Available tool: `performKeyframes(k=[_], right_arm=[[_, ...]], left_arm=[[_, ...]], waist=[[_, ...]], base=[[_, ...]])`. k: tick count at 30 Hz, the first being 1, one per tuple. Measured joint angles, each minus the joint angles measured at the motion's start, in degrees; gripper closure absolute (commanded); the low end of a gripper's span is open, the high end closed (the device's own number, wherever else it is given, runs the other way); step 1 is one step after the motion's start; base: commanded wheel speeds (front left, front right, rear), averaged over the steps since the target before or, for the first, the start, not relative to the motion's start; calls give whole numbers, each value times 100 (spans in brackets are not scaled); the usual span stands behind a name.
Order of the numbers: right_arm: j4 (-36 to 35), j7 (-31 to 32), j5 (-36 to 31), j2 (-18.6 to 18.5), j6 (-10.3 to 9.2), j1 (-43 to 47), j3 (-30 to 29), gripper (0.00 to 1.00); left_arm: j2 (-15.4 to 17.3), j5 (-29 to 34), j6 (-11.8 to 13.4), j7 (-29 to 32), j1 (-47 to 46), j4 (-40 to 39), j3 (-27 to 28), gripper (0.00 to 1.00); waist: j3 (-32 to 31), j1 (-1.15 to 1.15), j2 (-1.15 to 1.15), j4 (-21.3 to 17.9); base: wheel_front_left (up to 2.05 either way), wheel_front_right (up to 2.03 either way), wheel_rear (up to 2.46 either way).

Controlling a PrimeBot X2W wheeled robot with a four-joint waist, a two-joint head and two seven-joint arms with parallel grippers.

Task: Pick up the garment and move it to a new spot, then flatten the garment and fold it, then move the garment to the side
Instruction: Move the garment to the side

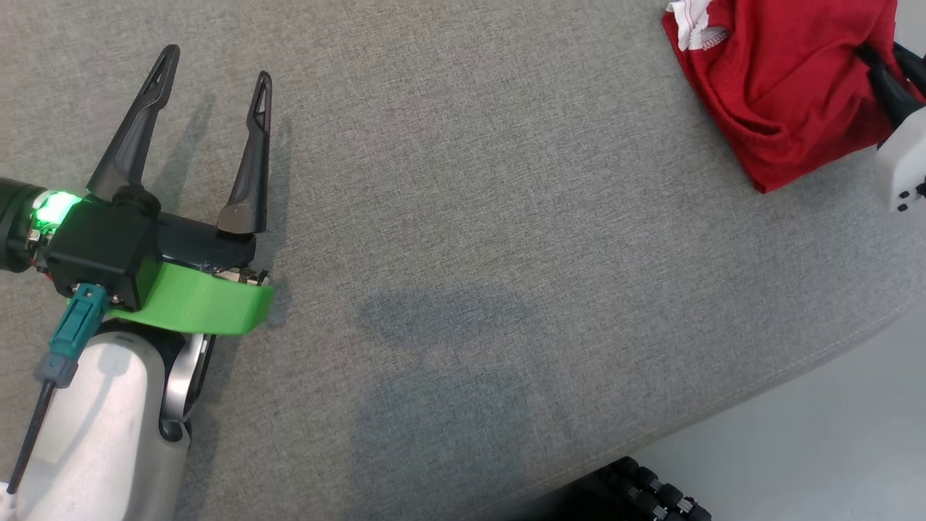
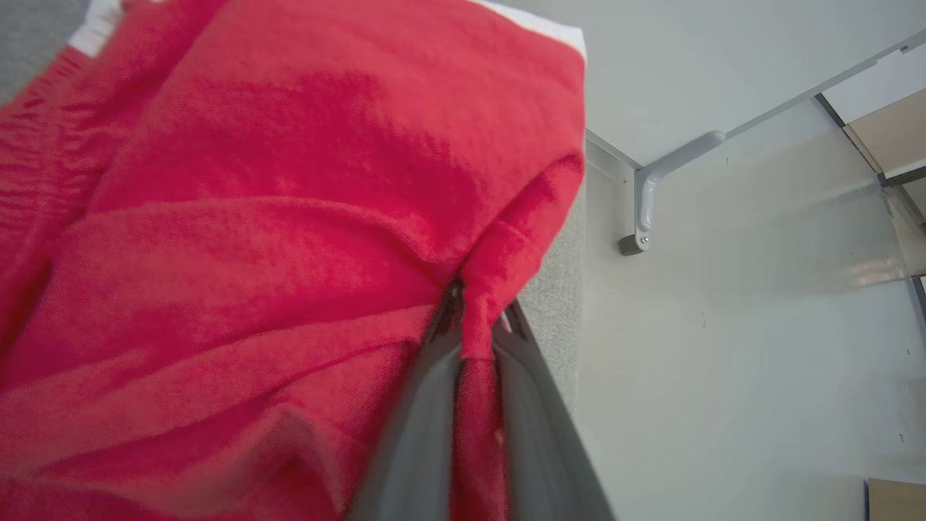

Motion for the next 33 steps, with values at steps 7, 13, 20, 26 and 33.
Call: performKeyframes(k=[7, 13, 20, 26, 33], right_arm=[[-4, -33, 172, 643, 0, 503, -2481, 0], [-1145, -38, -361, 1382, 0, 1640, -4398, 0], [-2676, -38, -1013, 2560, -1, 2870, -5488, 0], [-3451, -38, -1419, 3226, -1, 3607, -5421, 0], [-3596, -38, -1716, 3502, -1, 3933, -5118, 0]], left_arm=[[-4, -63, 55, -75, -6, 131, -12, 0], [-123, -172, 187, -263, 211, 327, 34, 0], [-230, -382, 358, -456, 556, 572, 162, 0], [-387, -575, 533, -664, 920, 808, 288, 0], [-506, -831, 650, -881, 1283, 1077, 475, 0]], waist=[[-7, 0, 0, -27], [-318, -1, 0, 1], [-777, -1, 0, 146], [-1186, -1, 0, 493], [-1551, -1, 0, 940]], base=[[0, 0, 0], [0, 0, 0], [0, 0, 0], [0, 0, 0], [0, 0, 0]])
